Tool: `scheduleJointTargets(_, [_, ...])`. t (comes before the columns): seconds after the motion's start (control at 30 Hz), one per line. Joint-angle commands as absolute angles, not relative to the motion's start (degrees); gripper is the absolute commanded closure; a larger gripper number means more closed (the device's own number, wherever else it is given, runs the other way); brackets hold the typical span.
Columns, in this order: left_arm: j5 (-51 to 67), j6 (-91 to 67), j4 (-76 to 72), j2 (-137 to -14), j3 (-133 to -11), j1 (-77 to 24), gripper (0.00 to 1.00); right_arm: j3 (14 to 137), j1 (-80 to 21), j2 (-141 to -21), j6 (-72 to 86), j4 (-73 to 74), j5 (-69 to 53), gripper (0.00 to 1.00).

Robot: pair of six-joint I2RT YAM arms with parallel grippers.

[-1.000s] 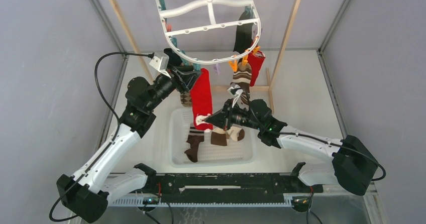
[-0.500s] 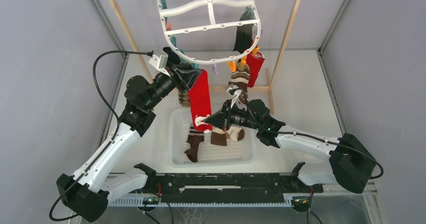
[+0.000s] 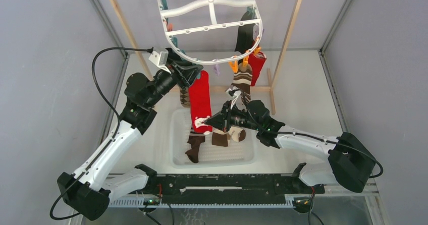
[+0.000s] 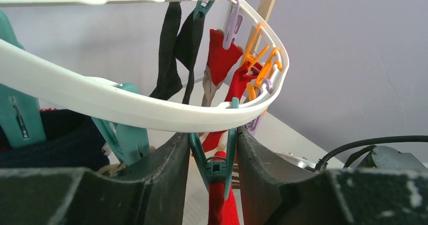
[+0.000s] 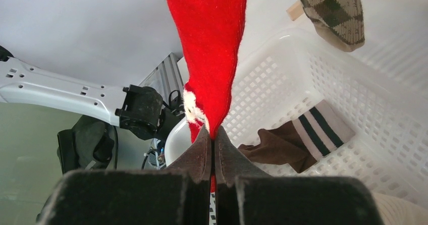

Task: Remove the socks clipped to the hanger
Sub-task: Remove the sock from the hanger, then place the sock in the bin.

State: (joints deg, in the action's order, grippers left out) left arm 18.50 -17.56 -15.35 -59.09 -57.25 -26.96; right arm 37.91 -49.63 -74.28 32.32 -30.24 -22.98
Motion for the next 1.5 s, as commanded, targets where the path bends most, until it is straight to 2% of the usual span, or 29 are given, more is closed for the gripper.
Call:
scheduleJointTargets(0.0, [19.49, -17.71, -17.58, -59.12, -61.35, -26.67, 0.58, 39.9, -50.32, -74.61, 31.99, -32.92, -23.36, 1.0])
scheduleJointTargets(0.5, [19.18, -17.4, -16.7, -59.11, -61.39, -26.67, 0.69, 39.9, -50.3, -75.67, 32.1, -33.57, -23.72, 1.0])
scheduleJointTargets(0.7, [19.1, -17.4, -16.38, -59.24, -61.44, -26.69, 0.78, 39.9, -50.36, -75.69, 32.15, -33.51, -23.82, 1.0])
scheduleJointTargets(0.9, [18.91, -17.4, -15.74, -59.19, -61.45, -26.69, 0.91, 39.61, -50.55, -75.76, 32.16, -33.32, -23.9, 1.0])
scheduleJointTargets(1.3, [16.98, -15.99, -11.95, -57.08, -61.77, -26.67, 0.9, 36.23, -53.02, -76.44, 32.19, -33.25, -24.34, 1.0])
scheduleJointTargets(1.47, [16.29, -15.37, -10.26, -55.98, -61.92, -26.7, 0.84, 34.48, -54.45, -77.7, 31.99, -32.81, -24.35, 1.0])
